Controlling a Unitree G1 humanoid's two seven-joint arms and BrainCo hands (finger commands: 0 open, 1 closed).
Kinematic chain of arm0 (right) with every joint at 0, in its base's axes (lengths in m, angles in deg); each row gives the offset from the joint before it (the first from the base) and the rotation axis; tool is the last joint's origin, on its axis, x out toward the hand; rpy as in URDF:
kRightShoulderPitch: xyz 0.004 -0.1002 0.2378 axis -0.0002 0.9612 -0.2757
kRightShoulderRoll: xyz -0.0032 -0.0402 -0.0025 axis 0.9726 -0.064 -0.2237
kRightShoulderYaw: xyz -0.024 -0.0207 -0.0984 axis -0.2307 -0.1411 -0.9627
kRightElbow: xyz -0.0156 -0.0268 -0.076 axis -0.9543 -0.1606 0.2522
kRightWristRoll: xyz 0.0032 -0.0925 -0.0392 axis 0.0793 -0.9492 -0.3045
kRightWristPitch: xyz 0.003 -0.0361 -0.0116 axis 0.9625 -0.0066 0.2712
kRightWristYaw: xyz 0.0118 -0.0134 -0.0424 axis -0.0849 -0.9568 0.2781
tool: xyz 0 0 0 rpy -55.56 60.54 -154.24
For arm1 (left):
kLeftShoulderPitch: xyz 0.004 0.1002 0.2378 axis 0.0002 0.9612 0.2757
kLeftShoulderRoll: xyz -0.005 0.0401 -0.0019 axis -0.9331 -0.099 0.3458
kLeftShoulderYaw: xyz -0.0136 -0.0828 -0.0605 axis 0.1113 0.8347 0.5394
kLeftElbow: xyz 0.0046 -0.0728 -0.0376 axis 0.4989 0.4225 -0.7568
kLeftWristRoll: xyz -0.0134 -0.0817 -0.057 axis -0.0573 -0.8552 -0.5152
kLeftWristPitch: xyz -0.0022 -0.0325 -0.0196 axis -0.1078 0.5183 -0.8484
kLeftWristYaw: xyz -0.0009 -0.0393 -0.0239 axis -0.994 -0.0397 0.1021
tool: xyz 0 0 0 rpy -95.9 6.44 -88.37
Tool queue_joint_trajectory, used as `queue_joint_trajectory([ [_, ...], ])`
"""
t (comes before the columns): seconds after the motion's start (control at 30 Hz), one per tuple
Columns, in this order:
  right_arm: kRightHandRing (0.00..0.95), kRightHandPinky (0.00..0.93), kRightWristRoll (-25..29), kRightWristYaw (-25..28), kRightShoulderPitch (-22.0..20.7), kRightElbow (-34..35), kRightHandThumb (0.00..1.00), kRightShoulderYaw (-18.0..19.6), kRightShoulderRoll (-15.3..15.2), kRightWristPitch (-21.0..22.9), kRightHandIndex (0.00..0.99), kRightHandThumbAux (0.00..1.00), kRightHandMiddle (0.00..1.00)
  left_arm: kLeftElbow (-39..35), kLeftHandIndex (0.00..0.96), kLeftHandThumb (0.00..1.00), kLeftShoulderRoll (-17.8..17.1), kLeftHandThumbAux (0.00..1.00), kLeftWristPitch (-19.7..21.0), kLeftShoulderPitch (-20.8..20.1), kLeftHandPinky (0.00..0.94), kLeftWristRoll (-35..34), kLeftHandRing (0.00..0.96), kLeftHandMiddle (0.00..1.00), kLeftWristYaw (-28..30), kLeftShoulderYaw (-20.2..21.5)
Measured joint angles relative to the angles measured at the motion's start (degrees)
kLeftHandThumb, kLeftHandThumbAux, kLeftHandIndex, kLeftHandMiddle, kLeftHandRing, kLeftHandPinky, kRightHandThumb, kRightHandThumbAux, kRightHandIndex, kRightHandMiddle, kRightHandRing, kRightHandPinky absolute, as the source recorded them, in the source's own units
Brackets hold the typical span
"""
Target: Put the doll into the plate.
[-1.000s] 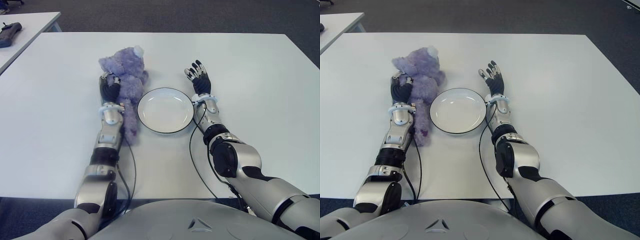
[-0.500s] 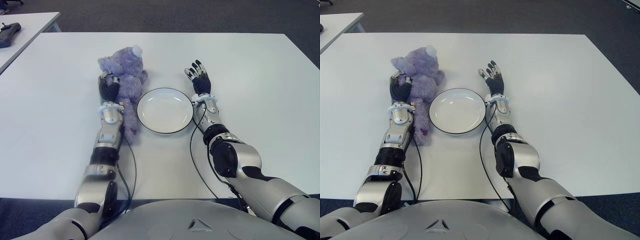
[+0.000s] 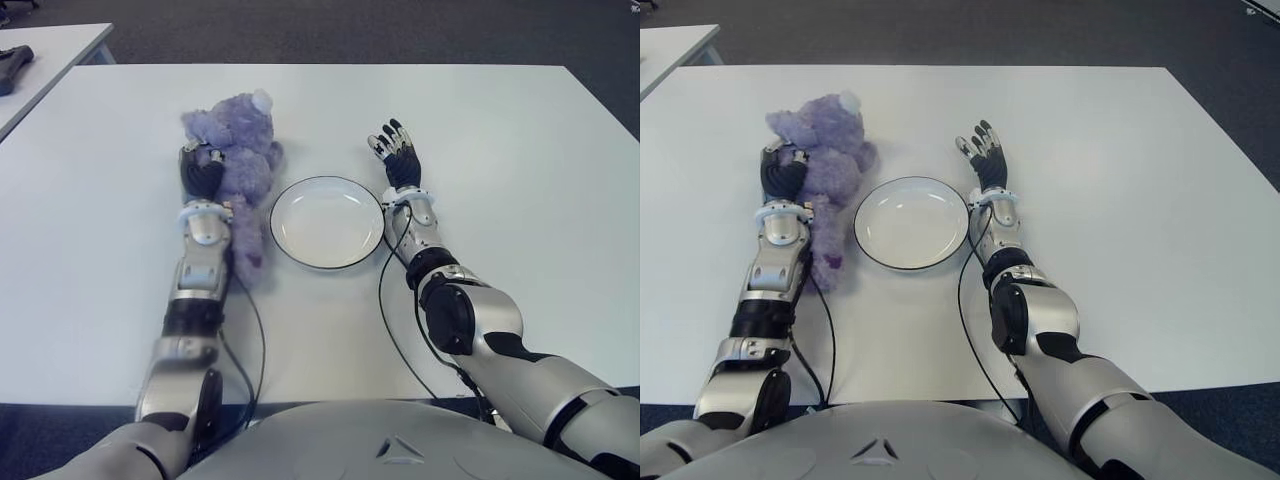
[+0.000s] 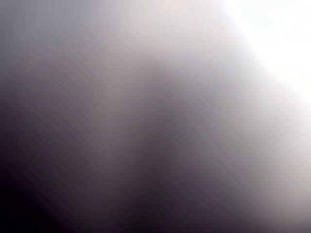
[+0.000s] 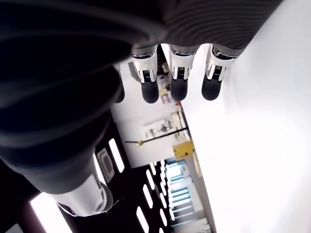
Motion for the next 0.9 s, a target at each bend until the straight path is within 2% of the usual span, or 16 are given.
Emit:
queue_joint_trajectory([
  [0.2, 0.0, 0.031, 0.0, -0.1, -0.1, 0.1, 0.315, 0.0, 0.0, 0.0, 0.031, 0.774, 0.003, -5.5, 0.438, 0.743, -1.3, 0.698, 4.4, 1.1, 0.891, 1.4, 0.906, 0.963, 1.6, -0.5],
  [0.9, 0.0, 0.029, -0.1, -0.9, -0.2, 0.2, 0.319, -0.1, 0.0, 0.0, 0.041, 0.766, 0.0, -13.6, 0.439, 0.744, -6.3, 0.697, 9.3, 1.0, 0.891, 5.6, 0.908, 0.951, 4.7, -1.1],
])
